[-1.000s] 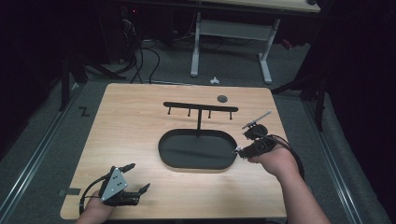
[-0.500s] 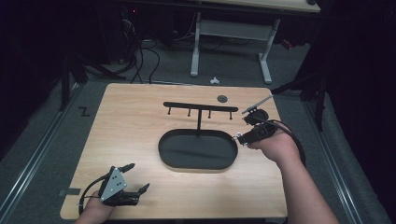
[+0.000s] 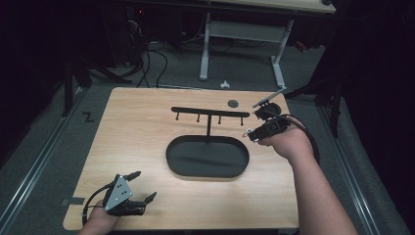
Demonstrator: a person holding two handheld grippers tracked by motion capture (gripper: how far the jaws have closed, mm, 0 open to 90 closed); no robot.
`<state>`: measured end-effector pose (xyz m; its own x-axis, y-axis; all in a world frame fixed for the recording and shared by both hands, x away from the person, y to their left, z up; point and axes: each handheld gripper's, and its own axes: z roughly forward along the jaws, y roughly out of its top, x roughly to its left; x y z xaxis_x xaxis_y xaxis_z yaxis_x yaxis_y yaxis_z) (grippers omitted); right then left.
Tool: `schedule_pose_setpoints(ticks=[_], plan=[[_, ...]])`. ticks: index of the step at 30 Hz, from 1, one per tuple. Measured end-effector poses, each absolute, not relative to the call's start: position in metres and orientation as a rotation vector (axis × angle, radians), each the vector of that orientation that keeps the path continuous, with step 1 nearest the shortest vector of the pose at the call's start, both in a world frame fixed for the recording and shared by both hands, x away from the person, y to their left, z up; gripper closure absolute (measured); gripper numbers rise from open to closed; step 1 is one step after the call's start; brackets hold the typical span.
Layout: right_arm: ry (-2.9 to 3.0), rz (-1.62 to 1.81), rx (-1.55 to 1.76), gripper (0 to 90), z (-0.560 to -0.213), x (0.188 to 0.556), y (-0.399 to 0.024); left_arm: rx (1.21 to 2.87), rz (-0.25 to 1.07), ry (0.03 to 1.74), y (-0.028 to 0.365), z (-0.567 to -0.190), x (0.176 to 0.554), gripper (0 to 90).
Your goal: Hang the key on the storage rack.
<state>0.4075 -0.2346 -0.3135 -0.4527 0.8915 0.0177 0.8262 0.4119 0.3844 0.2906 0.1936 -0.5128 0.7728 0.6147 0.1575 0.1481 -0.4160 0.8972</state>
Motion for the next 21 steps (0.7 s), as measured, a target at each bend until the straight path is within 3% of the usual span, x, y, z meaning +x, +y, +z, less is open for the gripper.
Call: schedule_pose_setpoints(ticks=[21], plan=[[2.449,0.513,1.514,69.0,-0.302,0.421,-0.226,1.959,0.587,0.577,0.195,-0.513,0.291,15.2]])
